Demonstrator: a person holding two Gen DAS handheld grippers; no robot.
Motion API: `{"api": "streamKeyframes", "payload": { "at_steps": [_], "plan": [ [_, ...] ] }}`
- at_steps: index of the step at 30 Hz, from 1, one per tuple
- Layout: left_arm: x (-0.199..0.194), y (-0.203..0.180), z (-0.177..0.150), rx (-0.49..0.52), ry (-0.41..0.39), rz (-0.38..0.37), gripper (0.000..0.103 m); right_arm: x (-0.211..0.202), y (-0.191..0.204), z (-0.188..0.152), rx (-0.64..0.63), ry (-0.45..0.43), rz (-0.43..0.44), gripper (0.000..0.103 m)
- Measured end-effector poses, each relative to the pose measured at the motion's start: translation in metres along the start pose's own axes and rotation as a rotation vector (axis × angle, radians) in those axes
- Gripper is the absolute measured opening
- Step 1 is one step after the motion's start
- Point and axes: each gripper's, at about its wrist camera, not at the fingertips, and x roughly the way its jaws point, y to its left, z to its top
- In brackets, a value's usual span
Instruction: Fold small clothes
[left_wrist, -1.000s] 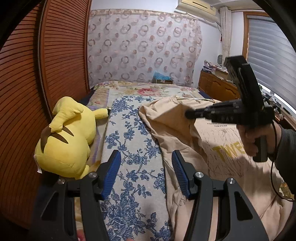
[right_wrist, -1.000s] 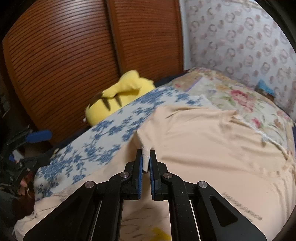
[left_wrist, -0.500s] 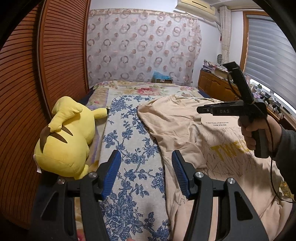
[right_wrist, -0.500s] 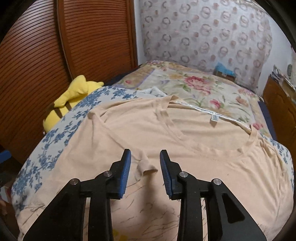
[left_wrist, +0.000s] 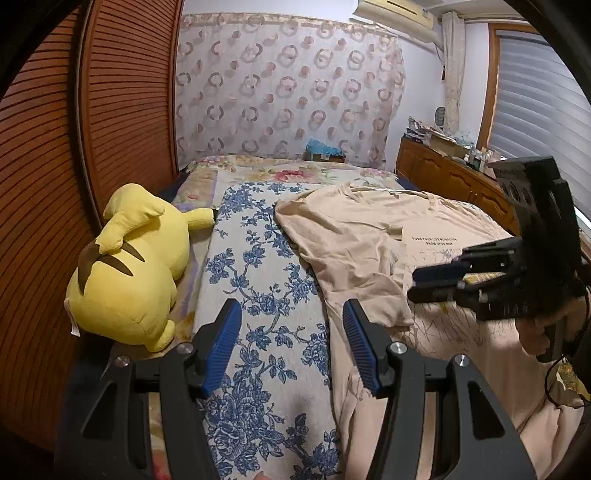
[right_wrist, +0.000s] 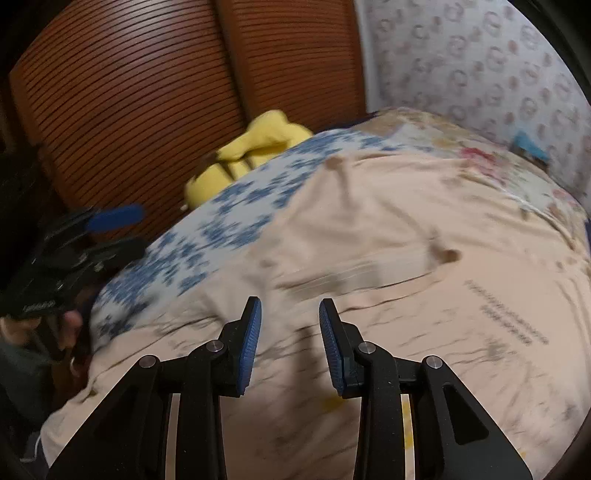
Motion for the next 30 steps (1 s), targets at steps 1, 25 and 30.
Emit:
{"api": "streamKeyframes", "payload": {
  "at_steps": [1, 25, 30],
  "plan": [
    [0.001, 0.0, 0.0, 0.001, 0.003, 0.0, 0.056, 0.002, 0.004, -0.001, -0.014, 0.007, 0.005, 0.032],
    [0.01, -0.001, 0.006, 0.023, 0.017, -0.005, 0.056, -0.02, -0.003, -0.026, -0.073, 0.007, -0.065, 0.036],
    [0.028, -0.004, 0.025, 0.063, 0.041, -0.008, 0.056, -0.015, -0.042, -0.006, -0.03, 0.0, -0.112, 0.036]
  ]
}}
